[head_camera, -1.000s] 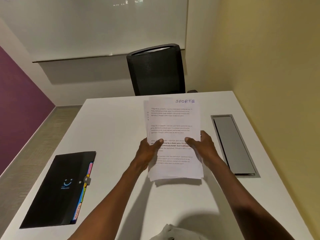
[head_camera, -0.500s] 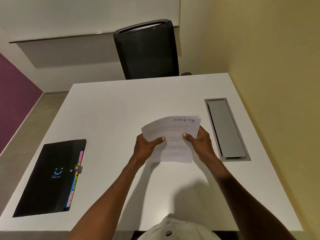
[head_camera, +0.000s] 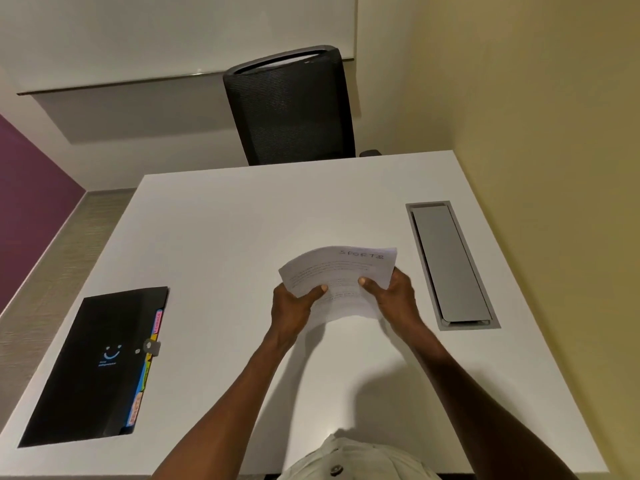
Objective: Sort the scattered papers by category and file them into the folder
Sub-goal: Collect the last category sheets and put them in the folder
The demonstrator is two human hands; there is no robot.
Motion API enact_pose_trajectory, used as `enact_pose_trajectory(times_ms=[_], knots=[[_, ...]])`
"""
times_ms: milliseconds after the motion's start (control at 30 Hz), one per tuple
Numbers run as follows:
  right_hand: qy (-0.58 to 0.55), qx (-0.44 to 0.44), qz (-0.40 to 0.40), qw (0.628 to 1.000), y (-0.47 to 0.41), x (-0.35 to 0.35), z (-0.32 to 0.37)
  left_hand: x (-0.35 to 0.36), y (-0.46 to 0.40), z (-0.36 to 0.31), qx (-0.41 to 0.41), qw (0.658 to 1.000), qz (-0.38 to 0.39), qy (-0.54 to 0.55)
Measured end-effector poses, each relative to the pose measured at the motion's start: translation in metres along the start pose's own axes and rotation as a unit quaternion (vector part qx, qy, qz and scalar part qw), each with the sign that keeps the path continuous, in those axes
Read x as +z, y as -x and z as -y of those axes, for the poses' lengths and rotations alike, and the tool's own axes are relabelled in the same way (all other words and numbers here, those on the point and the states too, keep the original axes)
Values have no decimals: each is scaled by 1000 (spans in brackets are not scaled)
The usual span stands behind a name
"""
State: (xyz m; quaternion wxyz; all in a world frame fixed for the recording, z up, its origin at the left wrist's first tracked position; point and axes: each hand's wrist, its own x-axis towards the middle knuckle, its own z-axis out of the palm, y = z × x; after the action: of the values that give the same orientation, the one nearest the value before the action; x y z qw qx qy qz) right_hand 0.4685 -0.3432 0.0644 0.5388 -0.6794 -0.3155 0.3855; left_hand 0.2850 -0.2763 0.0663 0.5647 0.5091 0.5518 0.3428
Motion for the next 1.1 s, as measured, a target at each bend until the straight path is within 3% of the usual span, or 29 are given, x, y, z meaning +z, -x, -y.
enact_pose_trajectory(times_ms=[167, 300, 467, 700, 967, 1100], knots=[[34, 28, 2, 999, 7, 5, -18, -2, 2, 15, -23, 999, 3, -30], [45, 6, -2, 999, -3, -1, 7, -10, -10, -15, -11, 998, 59, -36], [31, -17, 18, 999, -11, -3, 26, -20, -13, -45, -48, 989, 130, 51], [-7, -23, 31, 999, -11, 1, 29, -28, -4, -57, -83, 969, 172, 156], [-22, -28, 43, 998, -2, 5, 37, -34, -2, -56, -62, 979, 145, 128], [-25, -36, 44, 998, 3, 3, 38, -35, -4, -49, -2, 993, 97, 62]])
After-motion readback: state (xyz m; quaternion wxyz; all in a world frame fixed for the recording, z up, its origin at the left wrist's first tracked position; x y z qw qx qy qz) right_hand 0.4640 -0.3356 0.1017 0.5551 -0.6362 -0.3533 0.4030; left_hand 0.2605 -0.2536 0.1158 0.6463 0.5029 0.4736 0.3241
